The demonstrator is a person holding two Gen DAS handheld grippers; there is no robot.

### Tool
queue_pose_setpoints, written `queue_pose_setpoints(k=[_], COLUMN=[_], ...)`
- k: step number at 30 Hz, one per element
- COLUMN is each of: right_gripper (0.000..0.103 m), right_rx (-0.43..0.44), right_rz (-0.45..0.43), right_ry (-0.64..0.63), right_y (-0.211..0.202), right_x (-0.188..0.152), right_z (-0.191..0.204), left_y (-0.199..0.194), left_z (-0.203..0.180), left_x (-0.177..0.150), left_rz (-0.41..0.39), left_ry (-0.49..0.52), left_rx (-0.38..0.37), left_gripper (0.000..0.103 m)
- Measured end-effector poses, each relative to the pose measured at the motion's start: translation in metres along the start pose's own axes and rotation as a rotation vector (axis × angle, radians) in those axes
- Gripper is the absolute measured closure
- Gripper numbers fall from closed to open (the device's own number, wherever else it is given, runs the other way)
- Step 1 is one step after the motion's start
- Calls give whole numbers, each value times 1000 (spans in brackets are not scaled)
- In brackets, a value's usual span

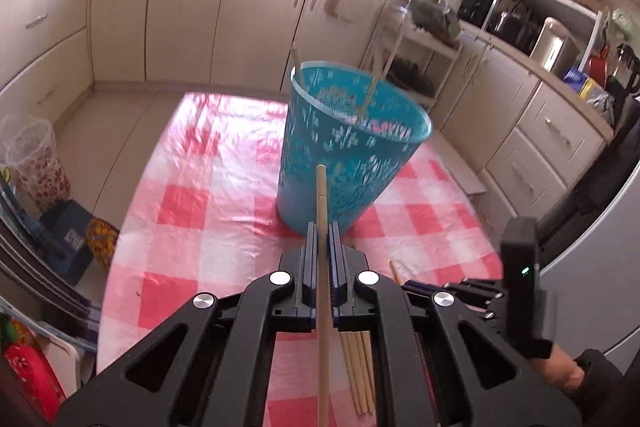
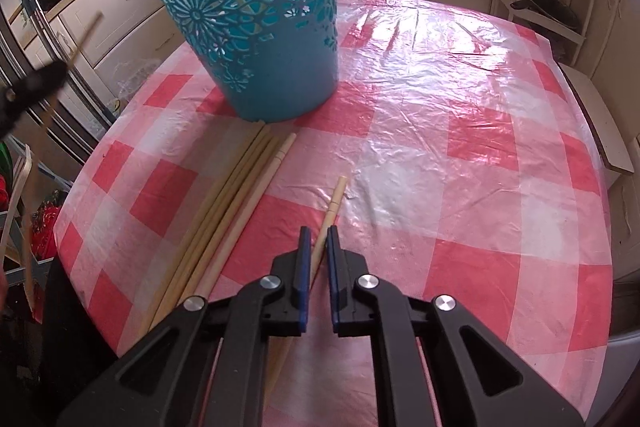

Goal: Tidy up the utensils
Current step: 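Lift the left tool's stick into the teal cup and release it while the right tool carries its stick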

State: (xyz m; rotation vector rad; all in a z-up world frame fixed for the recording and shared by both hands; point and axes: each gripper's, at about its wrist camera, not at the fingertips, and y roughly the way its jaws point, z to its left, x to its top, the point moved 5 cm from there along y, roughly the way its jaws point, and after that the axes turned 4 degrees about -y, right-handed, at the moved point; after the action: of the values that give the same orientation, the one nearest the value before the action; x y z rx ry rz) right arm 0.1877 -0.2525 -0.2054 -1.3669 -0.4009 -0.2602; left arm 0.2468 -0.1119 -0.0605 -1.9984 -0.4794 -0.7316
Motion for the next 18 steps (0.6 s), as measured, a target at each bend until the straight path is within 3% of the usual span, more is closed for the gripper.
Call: queue_pose_setpoints(k=[9,18], right_gripper=[94,94], right_rx=[-6,0], right_rz=[-26,-54], right_ry=[22,39], right_y=[-2,-5], right_x=[-4,-7], right_z=[-1,-3], left_y=[-79,-40], left_z=[-50,-65], left_x=[105,180], left_rz=[-354,-539], left_ry=[27,-21], left_rx=[-79,-58], left_gripper=[98,98])
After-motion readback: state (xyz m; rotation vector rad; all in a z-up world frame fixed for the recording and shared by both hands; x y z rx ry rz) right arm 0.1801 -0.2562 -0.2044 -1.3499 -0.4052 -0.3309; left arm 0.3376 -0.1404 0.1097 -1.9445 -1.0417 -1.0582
